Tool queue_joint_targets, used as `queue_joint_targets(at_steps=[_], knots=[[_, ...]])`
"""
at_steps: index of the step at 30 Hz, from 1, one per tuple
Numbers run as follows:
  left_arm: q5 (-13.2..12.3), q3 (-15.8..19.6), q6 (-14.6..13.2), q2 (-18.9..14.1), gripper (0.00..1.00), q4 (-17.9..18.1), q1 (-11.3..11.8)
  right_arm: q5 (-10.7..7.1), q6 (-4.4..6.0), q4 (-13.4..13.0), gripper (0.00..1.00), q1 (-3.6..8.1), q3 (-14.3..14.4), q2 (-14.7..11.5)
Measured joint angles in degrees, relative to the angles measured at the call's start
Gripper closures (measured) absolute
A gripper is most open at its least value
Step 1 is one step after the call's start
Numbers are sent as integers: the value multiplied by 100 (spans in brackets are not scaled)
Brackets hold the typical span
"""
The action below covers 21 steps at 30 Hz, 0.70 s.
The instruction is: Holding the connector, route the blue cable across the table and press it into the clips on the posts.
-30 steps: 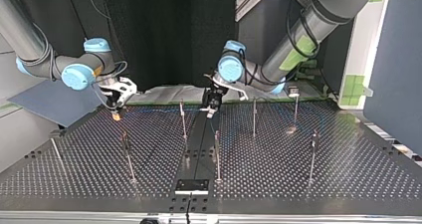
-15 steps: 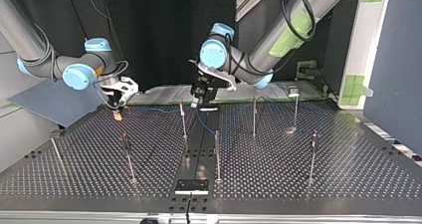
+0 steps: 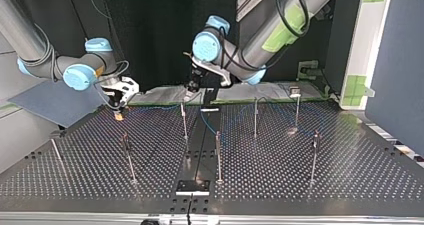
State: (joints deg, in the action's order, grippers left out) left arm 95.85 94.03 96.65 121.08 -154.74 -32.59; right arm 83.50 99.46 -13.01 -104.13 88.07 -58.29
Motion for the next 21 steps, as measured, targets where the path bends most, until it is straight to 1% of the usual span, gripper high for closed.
queue_joint_targets(at_steps=[3, 13, 18, 21], knots=[[71, -1, 143, 1, 0, 154, -91, 0, -2, 2, 100, -1, -1, -2], [600, -102, 712, 13, 0, 703, -592, -5, -57, 13, 100, -2, -54, -21], [850, -232, 961, 23, 0, 703, -709, -46, -60, 35, 100, 23, -82, -41], [1016, -389, 1093, 41, 0, 667, -710, -178, -72, 38, 100, 39, -83, -80]])
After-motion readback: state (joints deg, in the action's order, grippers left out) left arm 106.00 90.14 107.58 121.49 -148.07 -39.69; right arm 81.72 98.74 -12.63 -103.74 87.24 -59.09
